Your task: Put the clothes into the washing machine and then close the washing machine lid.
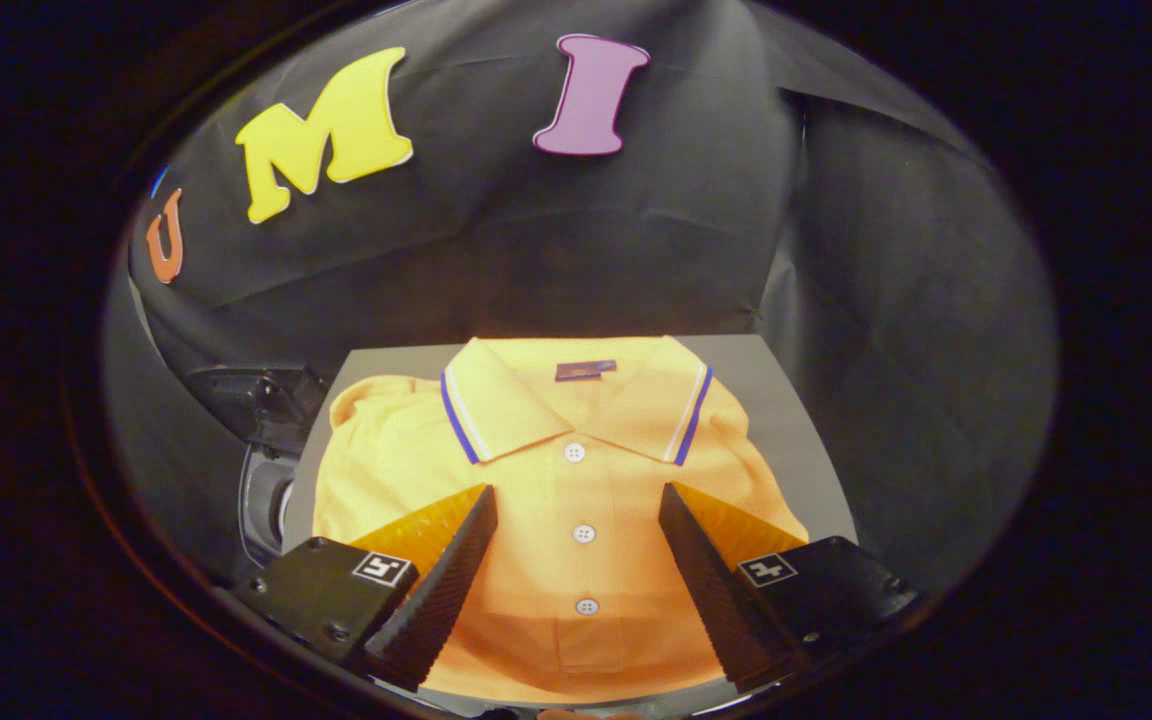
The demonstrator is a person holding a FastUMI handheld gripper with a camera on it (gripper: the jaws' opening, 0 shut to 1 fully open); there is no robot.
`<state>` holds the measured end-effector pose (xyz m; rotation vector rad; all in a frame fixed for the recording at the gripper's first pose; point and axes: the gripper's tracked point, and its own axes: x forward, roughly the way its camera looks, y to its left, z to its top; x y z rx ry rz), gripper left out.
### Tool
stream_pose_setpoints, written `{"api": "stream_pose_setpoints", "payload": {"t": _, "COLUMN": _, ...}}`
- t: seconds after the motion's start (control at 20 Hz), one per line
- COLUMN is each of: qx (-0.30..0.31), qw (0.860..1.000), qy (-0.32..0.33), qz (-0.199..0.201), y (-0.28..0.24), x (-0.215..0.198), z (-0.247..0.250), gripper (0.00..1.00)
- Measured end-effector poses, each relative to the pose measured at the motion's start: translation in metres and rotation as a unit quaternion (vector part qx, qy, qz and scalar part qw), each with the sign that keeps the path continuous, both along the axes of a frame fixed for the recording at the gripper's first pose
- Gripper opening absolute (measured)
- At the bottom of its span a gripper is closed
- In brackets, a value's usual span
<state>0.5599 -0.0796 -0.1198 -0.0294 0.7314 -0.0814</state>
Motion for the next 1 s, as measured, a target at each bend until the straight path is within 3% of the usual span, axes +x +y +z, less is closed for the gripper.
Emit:
{"api": "stream_pose_setpoints", "payload": {"t": 0.35, "qx": -0.019, "qw": 0.999, "qy": 0.03, "qz": 0.011, "y": 0.0, "x": 0.005, "z": -0.004, "gripper": 0.97}}
{"api": "stream_pose_setpoints", "payload": {"t": 0.45, "qx": -0.024, "qw": 0.999, "qy": 0.027, "qz": 0.008, "y": -0.003, "x": 0.01, "z": -0.008, "gripper": 0.86}}
{"api": "stream_pose_setpoints", "payload": {"t": 0.55, "qx": -0.033, "qw": 0.999, "qy": 0.021, "qz": 0.0, "y": -0.005, "x": 0.013, "z": -0.004, "gripper": 0.59}}
{"api": "stream_pose_setpoints", "payload": {"t": 0.7, "qx": -0.054, "qw": 0.998, "qy": 0.032, "qz": 0.018, "y": -0.003, "x": 0.013, "z": -0.006, "gripper": 0.23}}
{"api": "stream_pose_setpoints", "payload": {"t": 0.8, "qx": -0.055, "qw": 0.998, "qy": 0.034, "qz": 0.023, "y": -0.003, "x": 0.016, "z": 0.001, "gripper": 0.13}}
{"api": "stream_pose_setpoints", "payload": {"t": 1.0, "qx": -0.025, "qw": 0.999, "qy": 0.036, "qz": 0.022, "y": -0.002, "x": 0.016, "z": 0.001, "gripper": 0.07}}
